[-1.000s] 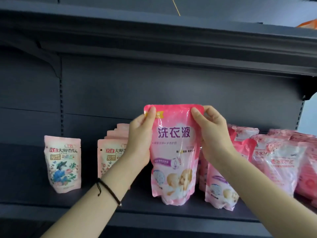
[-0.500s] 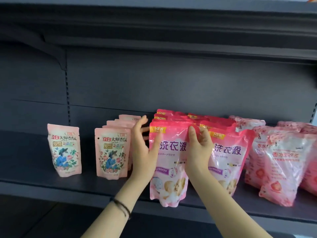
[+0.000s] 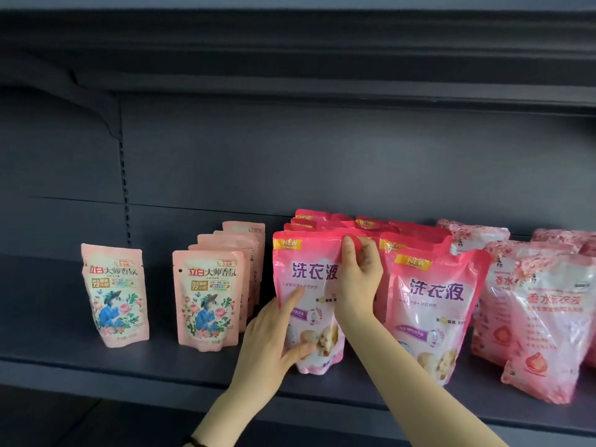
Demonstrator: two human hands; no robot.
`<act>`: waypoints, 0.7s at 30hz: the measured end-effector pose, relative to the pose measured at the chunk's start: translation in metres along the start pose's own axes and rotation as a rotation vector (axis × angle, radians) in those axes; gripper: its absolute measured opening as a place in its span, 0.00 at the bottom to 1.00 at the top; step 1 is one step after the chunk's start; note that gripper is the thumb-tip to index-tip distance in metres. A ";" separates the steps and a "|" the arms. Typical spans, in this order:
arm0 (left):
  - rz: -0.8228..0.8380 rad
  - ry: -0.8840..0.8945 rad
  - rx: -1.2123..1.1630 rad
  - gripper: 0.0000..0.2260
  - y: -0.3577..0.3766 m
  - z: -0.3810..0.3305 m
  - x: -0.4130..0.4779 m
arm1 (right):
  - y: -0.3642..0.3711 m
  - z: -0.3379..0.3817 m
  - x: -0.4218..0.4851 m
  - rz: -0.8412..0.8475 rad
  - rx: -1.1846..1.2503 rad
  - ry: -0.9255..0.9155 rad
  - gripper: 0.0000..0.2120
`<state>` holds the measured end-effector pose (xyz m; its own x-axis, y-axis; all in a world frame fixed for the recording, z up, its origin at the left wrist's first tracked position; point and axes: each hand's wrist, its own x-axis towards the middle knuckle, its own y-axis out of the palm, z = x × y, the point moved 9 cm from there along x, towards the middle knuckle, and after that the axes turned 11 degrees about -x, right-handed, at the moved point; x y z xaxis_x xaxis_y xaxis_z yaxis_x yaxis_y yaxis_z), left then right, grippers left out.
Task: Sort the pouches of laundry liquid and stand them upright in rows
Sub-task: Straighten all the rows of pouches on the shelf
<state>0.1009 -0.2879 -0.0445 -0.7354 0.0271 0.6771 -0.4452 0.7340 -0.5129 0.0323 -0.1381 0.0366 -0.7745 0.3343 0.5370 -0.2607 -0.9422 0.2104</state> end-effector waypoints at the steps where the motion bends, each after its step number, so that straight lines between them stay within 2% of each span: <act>1: 0.012 -0.003 0.010 0.36 0.002 0.004 0.003 | 0.002 -0.002 0.002 0.001 -0.011 -0.003 0.11; 6: 0.067 -0.003 -0.055 0.37 0.009 0.016 0.017 | 0.008 -0.004 0.011 0.004 -0.086 -0.041 0.10; 11: 0.054 0.036 -0.019 0.37 0.004 0.019 0.014 | 0.015 0.018 0.010 0.137 -0.310 -0.166 0.03; 14: -0.015 0.064 -0.005 0.32 -0.013 0.008 0.016 | 0.015 0.051 0.010 0.204 -0.386 -0.310 0.13; 17: -0.109 0.189 0.067 0.26 -0.050 -0.026 0.035 | 0.020 0.093 0.014 0.266 -0.577 -0.502 0.14; 19: -0.134 0.294 0.142 0.21 -0.080 -0.057 0.057 | 0.031 0.114 0.023 0.402 -0.681 -0.542 0.11; 21: -0.091 0.356 0.260 0.17 -0.100 -0.078 0.084 | 0.046 0.124 0.029 0.622 -0.817 -0.539 0.09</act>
<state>0.1237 -0.3057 0.1050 -0.4860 0.2357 0.8416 -0.6469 0.5505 -0.5277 0.0696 -0.1685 0.1630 -0.6052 -0.4106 0.6820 -0.3681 -0.6153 -0.6971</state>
